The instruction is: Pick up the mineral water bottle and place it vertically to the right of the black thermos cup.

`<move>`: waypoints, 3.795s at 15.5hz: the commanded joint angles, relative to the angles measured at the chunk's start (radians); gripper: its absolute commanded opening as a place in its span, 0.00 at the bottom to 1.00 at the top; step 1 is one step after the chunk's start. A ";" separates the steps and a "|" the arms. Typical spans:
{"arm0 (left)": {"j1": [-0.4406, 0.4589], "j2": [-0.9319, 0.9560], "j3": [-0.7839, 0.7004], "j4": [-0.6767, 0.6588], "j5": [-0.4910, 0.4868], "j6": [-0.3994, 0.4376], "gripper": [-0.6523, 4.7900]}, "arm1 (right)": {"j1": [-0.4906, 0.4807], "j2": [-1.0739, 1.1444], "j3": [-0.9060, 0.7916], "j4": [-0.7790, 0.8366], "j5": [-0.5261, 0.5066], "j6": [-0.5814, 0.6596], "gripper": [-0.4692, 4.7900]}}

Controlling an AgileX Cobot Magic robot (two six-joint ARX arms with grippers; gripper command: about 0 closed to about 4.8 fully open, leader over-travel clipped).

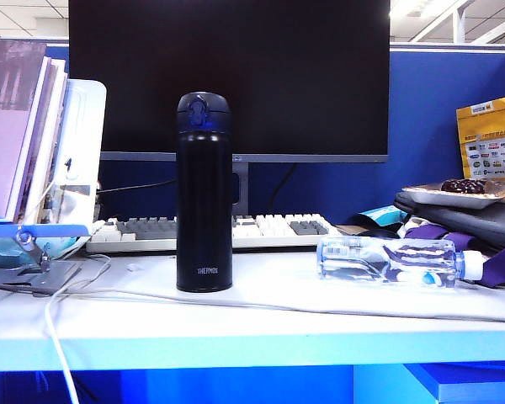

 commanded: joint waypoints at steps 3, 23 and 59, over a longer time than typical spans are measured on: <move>0.000 -0.003 0.000 -0.013 0.007 0.002 0.11 | 0.001 0.000 -0.003 -0.005 0.000 0.001 0.09; 0.000 -0.003 0.000 -0.012 0.007 0.002 0.11 | 0.002 0.298 0.455 0.060 -0.090 0.494 0.09; 0.000 -0.003 0.000 -0.011 0.007 0.002 0.11 | 0.090 1.397 0.713 0.142 -0.037 1.535 1.00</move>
